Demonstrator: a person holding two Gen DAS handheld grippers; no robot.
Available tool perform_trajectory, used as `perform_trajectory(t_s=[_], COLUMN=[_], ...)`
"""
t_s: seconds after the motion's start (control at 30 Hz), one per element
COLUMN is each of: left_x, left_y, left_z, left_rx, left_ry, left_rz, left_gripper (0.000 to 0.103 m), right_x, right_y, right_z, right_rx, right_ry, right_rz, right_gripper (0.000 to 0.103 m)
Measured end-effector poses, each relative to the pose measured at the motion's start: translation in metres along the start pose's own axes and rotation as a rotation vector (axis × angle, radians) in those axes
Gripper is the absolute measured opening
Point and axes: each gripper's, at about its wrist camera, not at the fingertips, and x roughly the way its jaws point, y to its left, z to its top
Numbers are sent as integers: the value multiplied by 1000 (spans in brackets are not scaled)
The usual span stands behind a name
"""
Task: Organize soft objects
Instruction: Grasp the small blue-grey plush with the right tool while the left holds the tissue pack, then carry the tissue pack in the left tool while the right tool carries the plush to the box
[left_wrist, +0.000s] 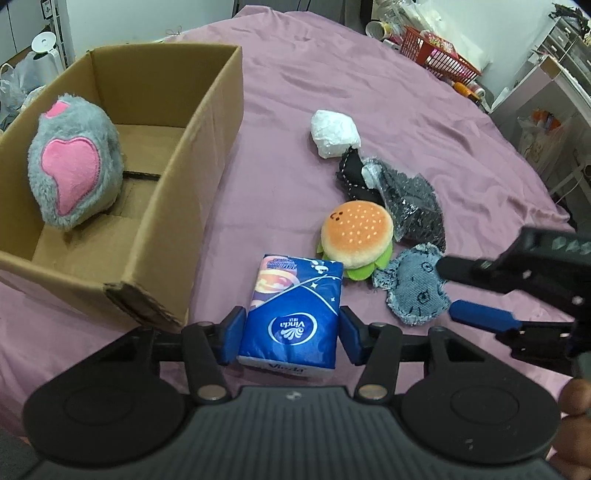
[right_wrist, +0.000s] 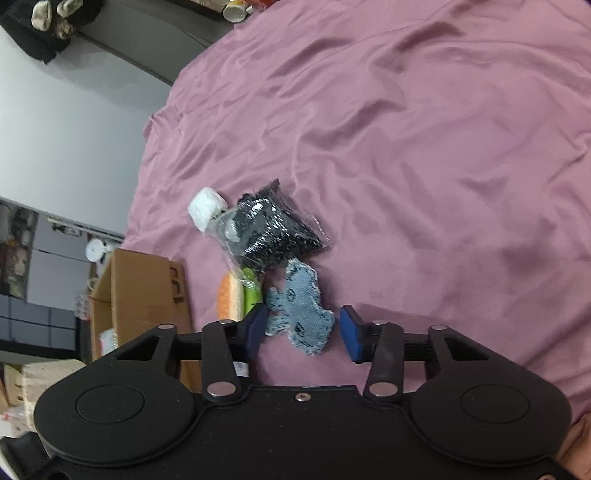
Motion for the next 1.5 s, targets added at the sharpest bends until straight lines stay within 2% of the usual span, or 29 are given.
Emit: perform_trajectory(t_s=[0.1,0.13,0.3,1.03,1.33,1.5], left_x=[-1,-1,-15,-96,-119,-123], left_y=[0,0,2,-9,-8,-5], left_z=[2,3,4,2,6,8], left_rx=[10,7,5,41,33,39], left_ry=[0,3,-23,-175,-233,-251], left_rz=[-8,-9,-21,-39,-52,-57], left_gripper=[52,52,52,52,52,52], right_x=[5,7,-3,-85,-100,-104], right_y=[0,1,6,36,46,60], right_z=[-2,-3,-9,-37,-45,-47], right_rx=[-12,-21,-70,-204,-245,-250], right_ry=[15,18,-20,-237,-309,-386], right_rz=[-8,-9,2,106,131,141], right_gripper=[25,17,8,6,6,6])
